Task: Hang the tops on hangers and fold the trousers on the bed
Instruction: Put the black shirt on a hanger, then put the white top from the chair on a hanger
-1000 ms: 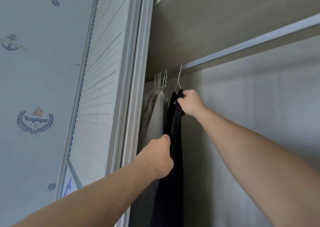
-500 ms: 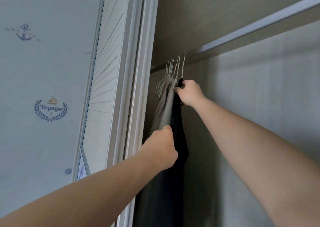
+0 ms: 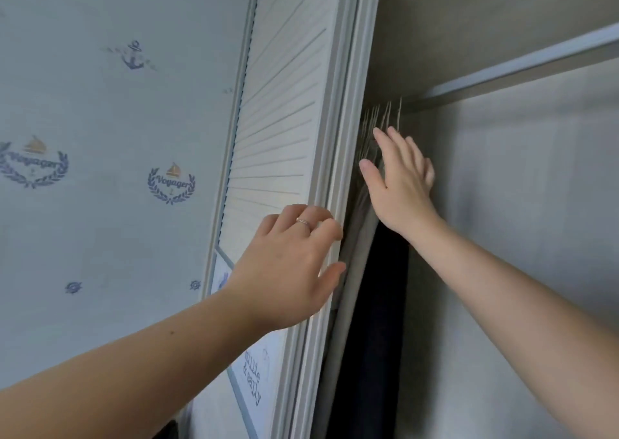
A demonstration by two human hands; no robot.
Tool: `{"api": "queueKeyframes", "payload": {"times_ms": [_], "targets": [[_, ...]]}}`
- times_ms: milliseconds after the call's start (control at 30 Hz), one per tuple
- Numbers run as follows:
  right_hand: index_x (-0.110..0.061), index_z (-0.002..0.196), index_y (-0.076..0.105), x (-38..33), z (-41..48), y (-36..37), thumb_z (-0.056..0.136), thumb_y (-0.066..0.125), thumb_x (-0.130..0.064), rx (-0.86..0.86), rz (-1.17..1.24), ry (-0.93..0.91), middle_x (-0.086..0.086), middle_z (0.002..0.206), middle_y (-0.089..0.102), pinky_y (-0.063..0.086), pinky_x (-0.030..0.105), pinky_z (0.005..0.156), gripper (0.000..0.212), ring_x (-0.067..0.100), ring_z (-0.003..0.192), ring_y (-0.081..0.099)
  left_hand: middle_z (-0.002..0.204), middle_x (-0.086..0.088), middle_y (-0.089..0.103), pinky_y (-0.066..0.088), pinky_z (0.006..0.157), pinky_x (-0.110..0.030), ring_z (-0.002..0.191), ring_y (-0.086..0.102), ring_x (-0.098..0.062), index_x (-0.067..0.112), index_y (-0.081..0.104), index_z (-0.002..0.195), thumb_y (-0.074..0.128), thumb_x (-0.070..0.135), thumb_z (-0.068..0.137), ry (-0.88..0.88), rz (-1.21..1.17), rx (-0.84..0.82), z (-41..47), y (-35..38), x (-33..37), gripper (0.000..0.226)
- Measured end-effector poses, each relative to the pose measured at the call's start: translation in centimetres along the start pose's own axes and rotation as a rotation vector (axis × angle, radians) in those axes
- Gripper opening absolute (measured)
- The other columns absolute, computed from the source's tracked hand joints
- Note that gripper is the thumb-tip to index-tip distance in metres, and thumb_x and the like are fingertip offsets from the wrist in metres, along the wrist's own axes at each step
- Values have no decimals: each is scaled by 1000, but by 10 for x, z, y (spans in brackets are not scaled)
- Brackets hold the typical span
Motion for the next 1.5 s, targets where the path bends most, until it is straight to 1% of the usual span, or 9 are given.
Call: {"api": "queueKeyframes", "payload": {"times_ms": [100,267,533,667,933,1033,1267,1400,1500], "targets": [[-35,159,16,-53,-30,-1,104,26,-53,-51,34,-50,-7,169,5,-4,55,122,59,18,155,-5,144,-1,52,38,102,-50,137,41,-32,23,55,123,42,51,94,-56,86,11,-45,-40,-28,42],[-39,159,3,-158,-86,9,97,17,-63,-145,95,-129,-13,168,-10,-8,54,121,67,15,153,-15,164,0,27,22,117,-54,153,15,-31,30,43,142,34,60,96,-254,187,7,-145,-117,-79,55],[-39,159,2,-365,-187,32,93,14,-69,-351,411,-282,-16,167,-9,-9,51,121,74,15,154,-14,169,4,11,9,123,-57,157,-1,-28,36,26,156,23,69,97,-513,442,-174,-332,-264,-142,68],[-41,158,-3,-471,-249,39,94,13,-70,-479,567,-388,-16,167,-12,-14,47,121,72,12,153,-17,170,4,6,10,123,-58,157,-5,-25,35,20,159,22,69,97,-659,547,-265,-439,-339,-146,71],[-44,157,1,-680,-393,33,92,14,-71,-734,865,-668,-17,167,-3,-9,50,121,71,12,155,-10,170,9,-2,2,125,-53,156,-13,-20,40,12,160,25,73,93,-1160,691,-348,-679,-483,-83,76],[-42,158,5,-750,-451,21,92,17,-71,-810,958,-809,-16,167,1,-6,53,122,73,15,155,-5,170,8,-2,2,125,-53,156,-14,-19,39,12,160,20,74,94,-1343,749,-369,-753,-518,-46,76],[-41,158,12,-892,-585,-11,92,20,-72,-999,1153,-1065,-17,167,6,-5,50,120,73,13,155,-2,169,13,-8,0,125,-49,154,-16,-15,45,2,159,15,79,90,-1785,845,-326,-889,-580,48,77],[-43,157,9,-961,-653,-24,90,17,-74,-1108,1213,-1181,-18,167,6,-3,50,121,74,12,155,0,168,15,-13,-6,123,-44,153,-21,-14,47,-4,157,-9,88,78,-2008,880,-361,-947,-607,81,90],[-41,157,16,-1009,-693,-34,86,19,-73,-1222,1247,-1217,-19,166,11,-1,49,121,78,15,154,4,166,16,-11,-5,122,-43,154,-16,-16,47,-2,157,-18,90,70,-2140,896,-353,-981,-624,91,98]]}}
Point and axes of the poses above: each hand's wrist, its own z-axis towards the middle knuckle, its own y-axis out of the palm, x = y × z, the point moved 5 cm from there along z, towards the middle knuckle
